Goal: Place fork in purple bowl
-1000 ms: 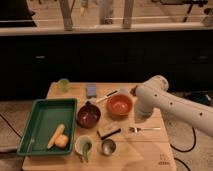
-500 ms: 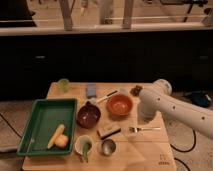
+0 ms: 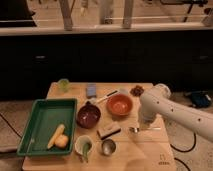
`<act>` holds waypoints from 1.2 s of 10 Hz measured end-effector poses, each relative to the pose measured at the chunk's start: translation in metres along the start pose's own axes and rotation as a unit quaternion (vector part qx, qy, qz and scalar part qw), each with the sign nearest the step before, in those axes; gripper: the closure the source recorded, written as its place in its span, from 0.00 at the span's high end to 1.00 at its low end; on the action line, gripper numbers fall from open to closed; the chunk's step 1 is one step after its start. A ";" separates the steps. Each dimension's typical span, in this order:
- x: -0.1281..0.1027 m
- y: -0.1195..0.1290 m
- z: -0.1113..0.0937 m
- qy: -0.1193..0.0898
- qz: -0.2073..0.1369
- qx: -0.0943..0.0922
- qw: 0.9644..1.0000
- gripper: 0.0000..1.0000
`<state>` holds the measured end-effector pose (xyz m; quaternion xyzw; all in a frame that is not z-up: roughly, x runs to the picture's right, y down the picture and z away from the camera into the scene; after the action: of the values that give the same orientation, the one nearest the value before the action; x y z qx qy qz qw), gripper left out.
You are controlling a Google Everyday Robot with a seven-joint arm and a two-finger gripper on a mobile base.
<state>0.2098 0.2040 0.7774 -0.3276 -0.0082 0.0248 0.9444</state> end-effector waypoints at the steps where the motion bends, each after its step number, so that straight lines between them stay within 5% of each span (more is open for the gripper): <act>1: 0.002 0.000 0.004 -0.001 0.003 -0.001 1.000 0.80; 7: 0.021 0.001 0.047 0.004 0.020 -0.022 1.000 0.74; 12: 0.031 0.004 0.068 0.000 0.030 -0.043 0.999 0.26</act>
<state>0.2380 0.2510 0.8280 -0.3683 0.0005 0.0529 0.9282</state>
